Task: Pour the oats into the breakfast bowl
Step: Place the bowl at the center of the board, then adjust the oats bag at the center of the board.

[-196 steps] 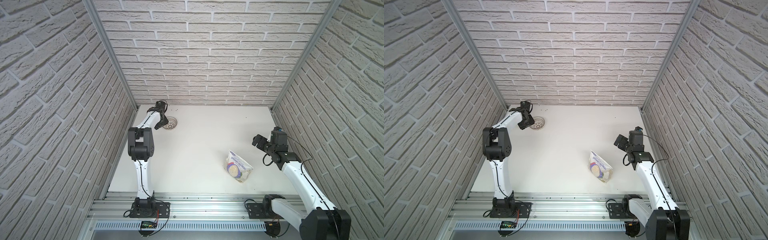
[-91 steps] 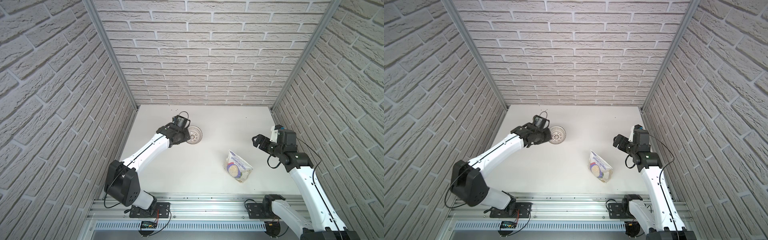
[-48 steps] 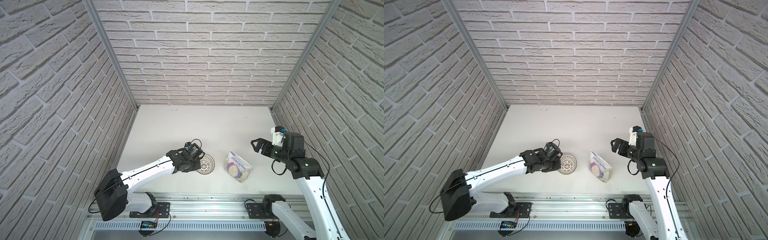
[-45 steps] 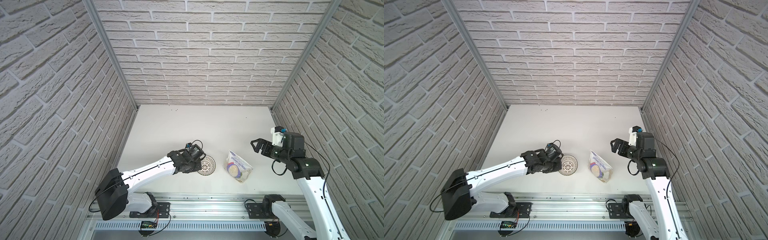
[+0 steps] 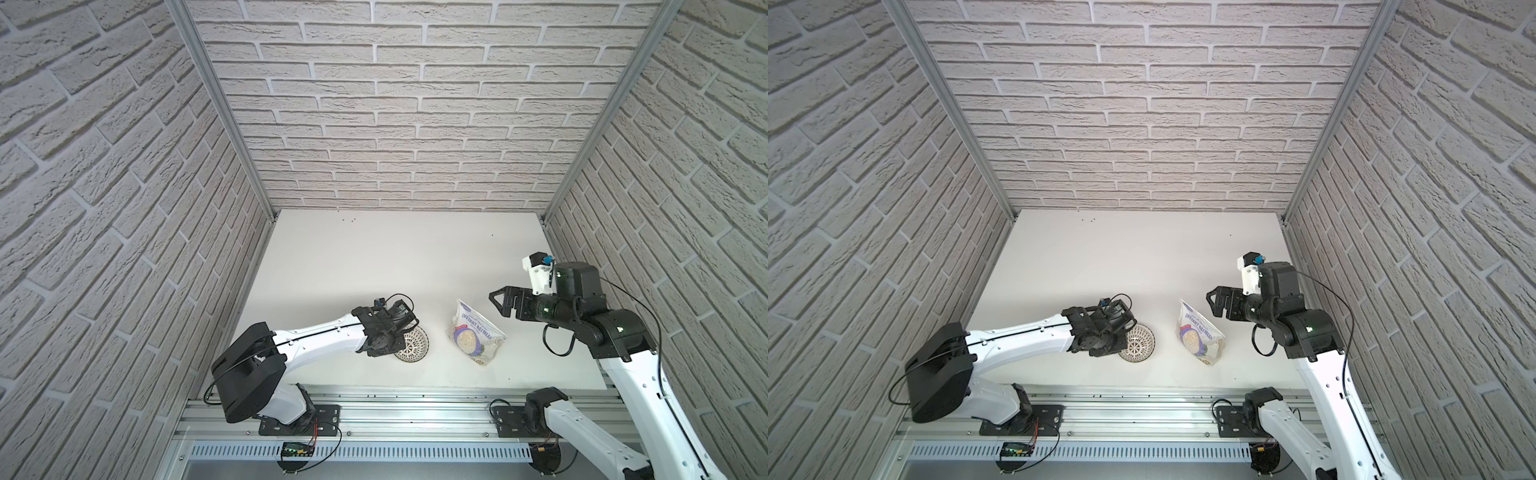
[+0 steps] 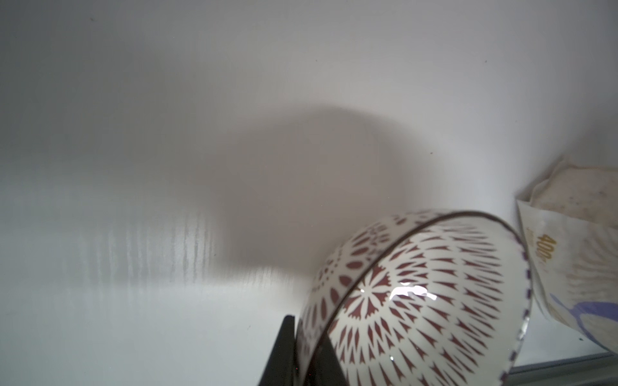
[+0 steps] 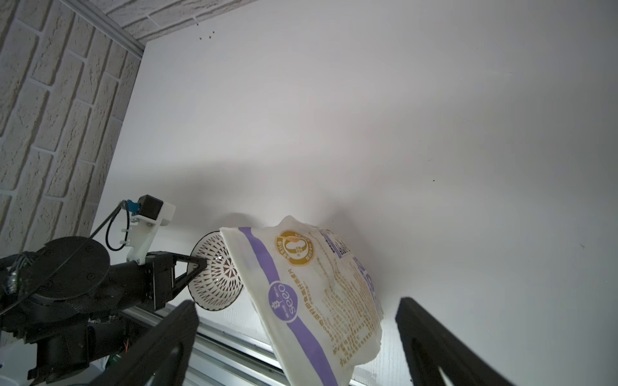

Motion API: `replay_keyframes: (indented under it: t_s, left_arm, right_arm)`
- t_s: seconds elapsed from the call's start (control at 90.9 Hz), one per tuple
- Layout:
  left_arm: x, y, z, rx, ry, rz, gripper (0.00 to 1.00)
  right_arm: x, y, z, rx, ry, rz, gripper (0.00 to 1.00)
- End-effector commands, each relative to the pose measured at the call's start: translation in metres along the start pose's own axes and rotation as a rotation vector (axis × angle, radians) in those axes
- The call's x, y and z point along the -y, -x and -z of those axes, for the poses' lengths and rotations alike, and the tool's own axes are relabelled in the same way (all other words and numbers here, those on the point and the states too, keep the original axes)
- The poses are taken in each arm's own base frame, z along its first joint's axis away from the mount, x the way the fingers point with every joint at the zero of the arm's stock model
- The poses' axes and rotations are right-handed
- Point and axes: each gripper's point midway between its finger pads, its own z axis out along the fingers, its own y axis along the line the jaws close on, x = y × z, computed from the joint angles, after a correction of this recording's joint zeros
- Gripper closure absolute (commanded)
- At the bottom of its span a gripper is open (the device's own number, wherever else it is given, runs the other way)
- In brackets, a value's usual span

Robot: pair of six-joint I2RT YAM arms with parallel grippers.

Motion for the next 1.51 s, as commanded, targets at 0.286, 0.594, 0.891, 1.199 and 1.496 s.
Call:
replay_keyframes:
  t_s: [0.286, 0.594, 0.891, 1.199, 1.496]
  left_arm:
    - [-0.004, 0.012, 0.01, 0.075, 0.013, 0.014, 0.53]
    - [0.017, 0.052, 0.08, 0.301, -0.097, -0.05, 0.15]
    - [0.025, 0.085, 0.112, 0.512, -0.176, 0.023, 0.13]
    - [0.024, 0.102, 0.132, 0.611, -0.161, 0.064, 0.11]
    - [0.024, 0.113, 0.139, 0.654, -0.154, 0.146, 0.11]
  right_arm:
    - [-0.023, -0.026, -0.018, -0.146, 0.007, 0.185, 0.15]
    - [-0.022, -0.044, -0.038, -0.258, -0.059, 0.281, 0.24]
    - [-0.021, -0.04, -0.065, -0.306, -0.163, 0.373, 0.58]
    - [-0.034, -0.015, -0.061, -0.203, -0.173, 0.32, 0.97]
    - [-0.053, 0.02, -0.074, -0.08, -0.166, 0.1, 0.97]
